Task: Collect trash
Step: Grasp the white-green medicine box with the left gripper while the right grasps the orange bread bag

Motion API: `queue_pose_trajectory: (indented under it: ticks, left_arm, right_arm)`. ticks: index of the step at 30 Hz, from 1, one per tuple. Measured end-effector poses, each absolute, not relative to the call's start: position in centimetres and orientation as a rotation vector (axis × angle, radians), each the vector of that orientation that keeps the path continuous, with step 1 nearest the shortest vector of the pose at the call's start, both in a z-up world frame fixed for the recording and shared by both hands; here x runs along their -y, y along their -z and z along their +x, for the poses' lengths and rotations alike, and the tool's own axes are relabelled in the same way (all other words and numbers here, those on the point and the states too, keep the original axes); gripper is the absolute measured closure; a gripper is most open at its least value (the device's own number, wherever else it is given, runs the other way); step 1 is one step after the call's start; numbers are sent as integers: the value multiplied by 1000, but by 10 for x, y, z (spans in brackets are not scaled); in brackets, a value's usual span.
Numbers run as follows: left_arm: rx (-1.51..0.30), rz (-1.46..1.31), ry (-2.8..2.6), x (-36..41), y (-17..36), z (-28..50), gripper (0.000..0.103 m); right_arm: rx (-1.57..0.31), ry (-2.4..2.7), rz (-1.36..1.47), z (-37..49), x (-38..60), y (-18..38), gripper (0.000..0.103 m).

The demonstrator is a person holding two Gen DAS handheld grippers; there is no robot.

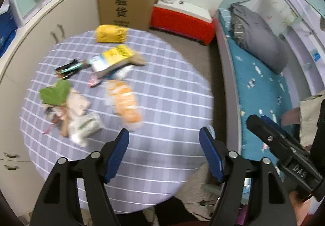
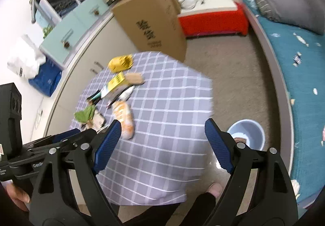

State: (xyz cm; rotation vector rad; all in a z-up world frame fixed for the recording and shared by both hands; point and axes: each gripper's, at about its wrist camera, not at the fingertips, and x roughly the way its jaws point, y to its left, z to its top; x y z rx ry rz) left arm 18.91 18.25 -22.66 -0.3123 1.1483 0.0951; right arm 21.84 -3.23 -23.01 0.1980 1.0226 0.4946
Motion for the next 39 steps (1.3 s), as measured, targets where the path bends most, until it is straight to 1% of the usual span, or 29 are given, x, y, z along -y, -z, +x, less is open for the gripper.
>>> queue_pose_trajectory:
  ticks: [4,7,13,19,21,22,26,29,33,39]
  left_arm:
    - [-1186,-272,-129,-231,250,178,32]
    - [-1242,-166,-118,-259,274,175,32]
    - [-1323,-20,-33,-280,313,179,32]
    - [-1336,170,26,-275,342,191,33]
    - [-1341,196,49,-274,349,194,39]
    - [-1348,201,61,-275,352,196,54]
    - [-1310,238,103,-274,350,199,68]
    - [-1294,112,90,-289,336,203,72]
    - [-1269,-93,75,-314,317,210,73]
    - [-1252,-137,-8,-337,305,215,73]
  right_arm:
    - [-1062,-504,199,212,-8,246,20]
    - [-1094,-493,208,207,-35,261,20]
    - [-1148,-429,237,202,-68,291,20]
    - [-1181,-378,250,207,-86,311,20]
    - [-1191,-366,250,211,-92,316,20]
    - [-1194,-362,248,212,-94,317,20]
    - [-1203,-347,242,224,-102,321,20]
    - [-1208,-344,228,234,-108,324,20]
    - [-1223,-355,204,249,-122,332,20]
    - [-1283,-414,139,270,-149,356,20]
